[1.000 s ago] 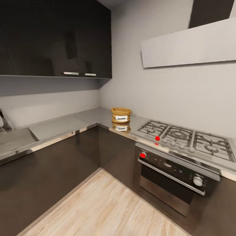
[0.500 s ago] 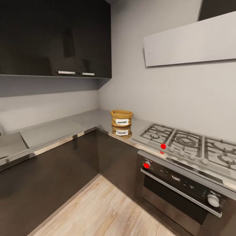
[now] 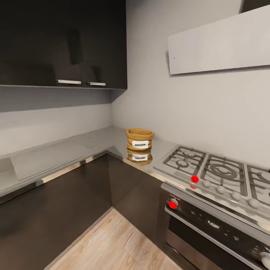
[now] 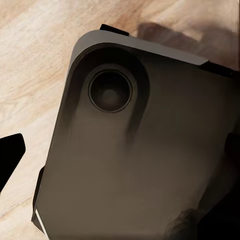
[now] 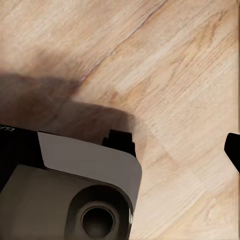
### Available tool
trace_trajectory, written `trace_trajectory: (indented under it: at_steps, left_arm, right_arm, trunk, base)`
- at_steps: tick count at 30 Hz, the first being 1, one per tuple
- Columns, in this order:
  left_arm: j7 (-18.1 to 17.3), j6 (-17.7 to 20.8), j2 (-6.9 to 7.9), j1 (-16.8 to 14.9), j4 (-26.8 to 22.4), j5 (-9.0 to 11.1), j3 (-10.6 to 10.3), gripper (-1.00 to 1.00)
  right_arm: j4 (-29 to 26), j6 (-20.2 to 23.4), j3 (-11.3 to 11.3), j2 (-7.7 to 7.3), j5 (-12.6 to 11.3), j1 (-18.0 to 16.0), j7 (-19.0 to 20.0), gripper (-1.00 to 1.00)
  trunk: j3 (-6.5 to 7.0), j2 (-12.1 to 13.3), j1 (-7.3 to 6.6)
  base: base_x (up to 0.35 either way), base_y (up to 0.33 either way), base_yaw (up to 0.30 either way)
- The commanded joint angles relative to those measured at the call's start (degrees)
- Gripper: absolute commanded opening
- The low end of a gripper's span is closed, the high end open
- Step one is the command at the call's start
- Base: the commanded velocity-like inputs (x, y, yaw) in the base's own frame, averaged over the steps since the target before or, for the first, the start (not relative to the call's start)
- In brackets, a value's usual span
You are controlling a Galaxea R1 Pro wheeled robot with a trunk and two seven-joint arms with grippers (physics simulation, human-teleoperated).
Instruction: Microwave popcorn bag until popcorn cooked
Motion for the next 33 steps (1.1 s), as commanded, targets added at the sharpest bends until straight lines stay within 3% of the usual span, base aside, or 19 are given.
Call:
trace_trajectory:
  at_steps: [1, 18, 33]
  left_arm:
    - [-0.07, -0.08, -0.01, 0.01, -0.02, 0.03, 0.46, 1.00]
    - [0.49, -0.08, -0.01, 0.01, 0.04, 0.45, 1.05, 1.00]
    - [0.46, -0.08, 0.14, 0.01, 0.04, 0.58, 0.97, 1.00]
  right_arm:
    - [0.13, -0.07, -0.37, -0.02, 0.46, -0.08, 0.04, 1.00]
    - [-0.04, -1.95, -0.51, 0.05, 0.75, -0.08, -0.91, 1.00]
    - [-0.04, -2.25, -0.45, -0.02, 0.52, -0.08, -0.95, 1.00]
  trunk:
    - [-0.05, -0.02, 0.03]
    - [-0.05, -0.02, 0.03]
    - [2.64, 5.99, -3.26]
  base:
    - [0.265, 0.000, 0.000]
    - [0.020, 0.000, 0.000]
    - [0.000, 0.000, 0.000]
